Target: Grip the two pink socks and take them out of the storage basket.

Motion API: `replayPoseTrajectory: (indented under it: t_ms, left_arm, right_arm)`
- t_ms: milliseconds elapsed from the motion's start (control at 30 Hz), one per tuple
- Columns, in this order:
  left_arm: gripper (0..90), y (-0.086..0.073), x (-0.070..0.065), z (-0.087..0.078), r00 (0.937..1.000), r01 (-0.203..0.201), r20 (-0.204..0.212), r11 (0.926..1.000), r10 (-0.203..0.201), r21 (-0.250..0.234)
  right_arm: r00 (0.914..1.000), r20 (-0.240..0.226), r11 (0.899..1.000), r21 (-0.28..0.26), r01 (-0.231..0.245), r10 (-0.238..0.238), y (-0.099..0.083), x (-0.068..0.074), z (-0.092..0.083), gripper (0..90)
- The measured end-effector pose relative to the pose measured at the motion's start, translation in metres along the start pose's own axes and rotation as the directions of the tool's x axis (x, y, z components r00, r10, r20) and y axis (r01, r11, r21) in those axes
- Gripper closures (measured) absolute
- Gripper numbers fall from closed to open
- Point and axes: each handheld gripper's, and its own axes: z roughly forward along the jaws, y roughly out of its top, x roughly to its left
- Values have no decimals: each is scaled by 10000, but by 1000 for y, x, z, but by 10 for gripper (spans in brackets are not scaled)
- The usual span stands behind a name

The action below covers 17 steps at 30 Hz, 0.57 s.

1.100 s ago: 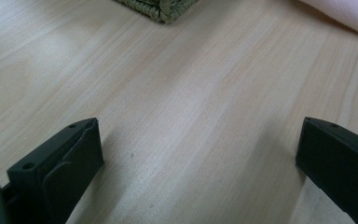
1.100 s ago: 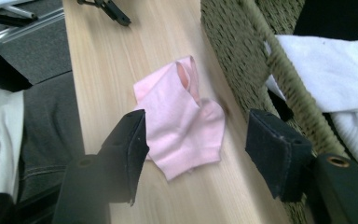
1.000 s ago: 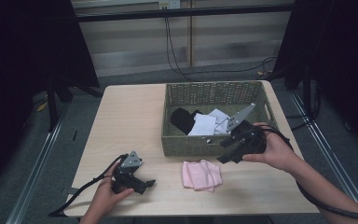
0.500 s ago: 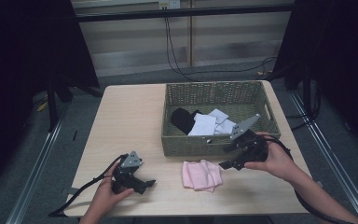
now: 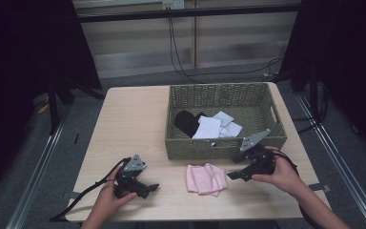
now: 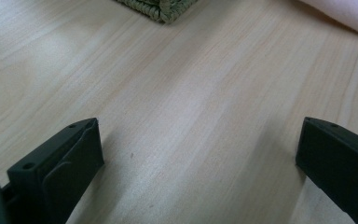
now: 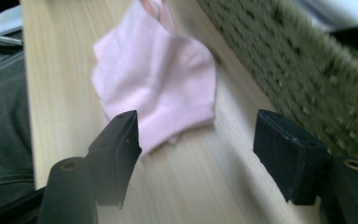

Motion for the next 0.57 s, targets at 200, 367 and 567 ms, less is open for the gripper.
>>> replayPoseTrajectory:
  t_ms: [200, 367, 567]
  left_arm:
    - [0, 0, 0, 0, 10000, -3, -7, 10000, 3, -13]
    - [0, 0, 0, 0, 10000, 6, 4, 10000, -6, -16]
    - [0, 0, 0, 0, 10000, 1, -7, 10000, -1, -14]
  right_arm:
    - [9991, 406, 9997, 228, 84, -93, -20, -1, 14, 283]
    - [9967, 720, 9993, 89, 375, -381, -32, 0, 23, 272]
    - [9935, 956, 9979, 227, 605, -624, -31, 4, 25, 273]
